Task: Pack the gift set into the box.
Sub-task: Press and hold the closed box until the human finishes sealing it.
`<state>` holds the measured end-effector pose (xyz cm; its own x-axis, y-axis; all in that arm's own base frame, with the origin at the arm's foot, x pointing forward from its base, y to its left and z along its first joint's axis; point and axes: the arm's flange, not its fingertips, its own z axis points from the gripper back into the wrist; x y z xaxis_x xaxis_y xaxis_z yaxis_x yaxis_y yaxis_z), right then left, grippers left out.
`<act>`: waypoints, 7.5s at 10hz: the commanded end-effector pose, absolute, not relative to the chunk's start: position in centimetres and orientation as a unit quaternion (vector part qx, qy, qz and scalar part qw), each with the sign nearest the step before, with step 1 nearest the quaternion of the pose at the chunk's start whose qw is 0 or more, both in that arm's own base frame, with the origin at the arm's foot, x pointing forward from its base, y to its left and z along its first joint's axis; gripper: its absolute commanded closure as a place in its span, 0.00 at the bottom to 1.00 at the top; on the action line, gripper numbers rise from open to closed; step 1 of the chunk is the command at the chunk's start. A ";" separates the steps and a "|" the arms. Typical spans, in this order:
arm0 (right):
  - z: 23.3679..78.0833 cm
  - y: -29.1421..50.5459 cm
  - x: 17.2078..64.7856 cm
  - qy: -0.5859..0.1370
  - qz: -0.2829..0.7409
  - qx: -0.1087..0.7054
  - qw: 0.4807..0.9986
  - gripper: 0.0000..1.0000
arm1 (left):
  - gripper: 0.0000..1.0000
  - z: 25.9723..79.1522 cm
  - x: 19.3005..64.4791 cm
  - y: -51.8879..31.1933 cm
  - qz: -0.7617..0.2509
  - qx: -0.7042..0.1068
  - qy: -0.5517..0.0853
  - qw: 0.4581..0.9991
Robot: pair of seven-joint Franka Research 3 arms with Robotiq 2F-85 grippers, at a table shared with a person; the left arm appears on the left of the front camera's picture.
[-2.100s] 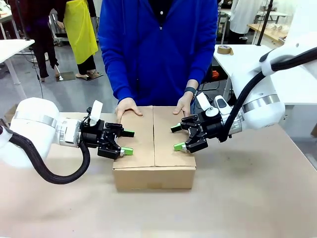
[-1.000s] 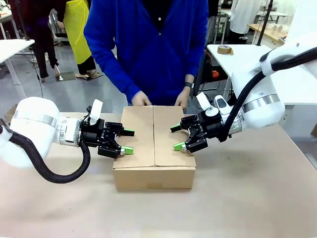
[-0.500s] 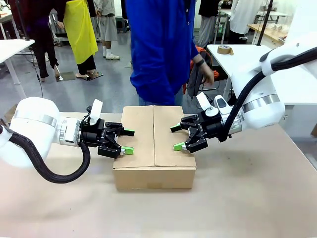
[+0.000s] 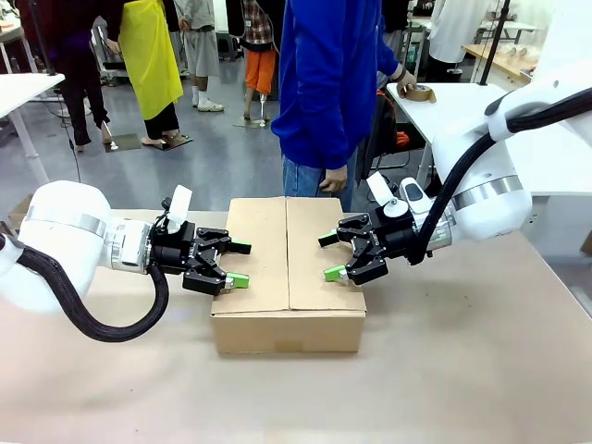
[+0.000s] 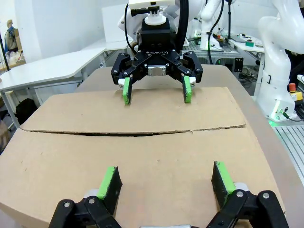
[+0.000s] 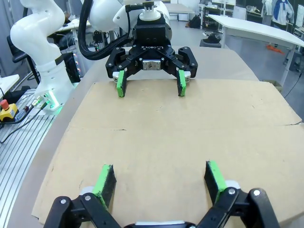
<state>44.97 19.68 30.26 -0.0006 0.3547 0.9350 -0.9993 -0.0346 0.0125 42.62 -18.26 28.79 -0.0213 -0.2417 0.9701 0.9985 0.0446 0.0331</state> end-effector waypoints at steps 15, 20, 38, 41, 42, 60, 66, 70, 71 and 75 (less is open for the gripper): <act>30.2 19.8 44.9 -0.392 0.592 0.409 0.572 0.00 | 0.00 28.5 42.5 -18.2 -0.557 -0.412 -0.454 0.559; 30.2 19.8 44.9 -0.392 0.592 0.409 0.572 0.00 | 0.00 28.5 42.5 -18.2 -0.557 -0.412 -0.454 0.559; 30.2 19.8 44.9 -0.392 0.592 0.409 0.572 0.00 | 0.00 28.5 42.5 -18.2 -0.557 -0.412 -0.454 0.559; 30.2 19.8 44.9 -0.392 0.592 0.409 0.572 0.00 | 0.00 28.5 42.5 -18.2 -0.557 -0.412 -0.454 0.559; 30.2 19.8 44.9 -0.392 0.592 0.409 0.572 0.00 | 0.00 28.5 42.5 -18.2 -0.557 -0.412 -0.454 0.559; 30.2 19.8 44.9 -0.392 0.592 0.409 0.572 0.00 | 0.00 28.5 42.5 -18.2 -0.557 -0.412 -0.454 0.559; 30.2 19.8 44.9 -0.392 0.592 0.409 0.572 0.00 | 0.00 28.5 42.5 -18.2 -0.557 -0.412 -0.454 0.559; 31.2 18.7 44.5 -0.417 0.587 0.437 0.539 0.00 | 0.00 28.8 42.6 -18.3 -0.552 -0.417 -0.454 0.562; 32.6 16.8 43.7 -0.466 0.568 0.450 0.507 0.00 | 0.00 30.8 41.5 -15.6 -0.540 -0.452 -0.483 0.521; 34.2 4.5 37.8 -0.612 0.452 0.358 0.542 0.00 | 0.00 32.1 36.4 -3.9 -0.464 -0.395 -0.601 0.517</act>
<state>40.06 6.50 35.05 -0.1259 0.0366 0.9914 -0.9706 0.2020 -0.1307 39.26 -6.39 33.62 -0.1183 -0.0021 0.9930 0.9782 0.1717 0.1170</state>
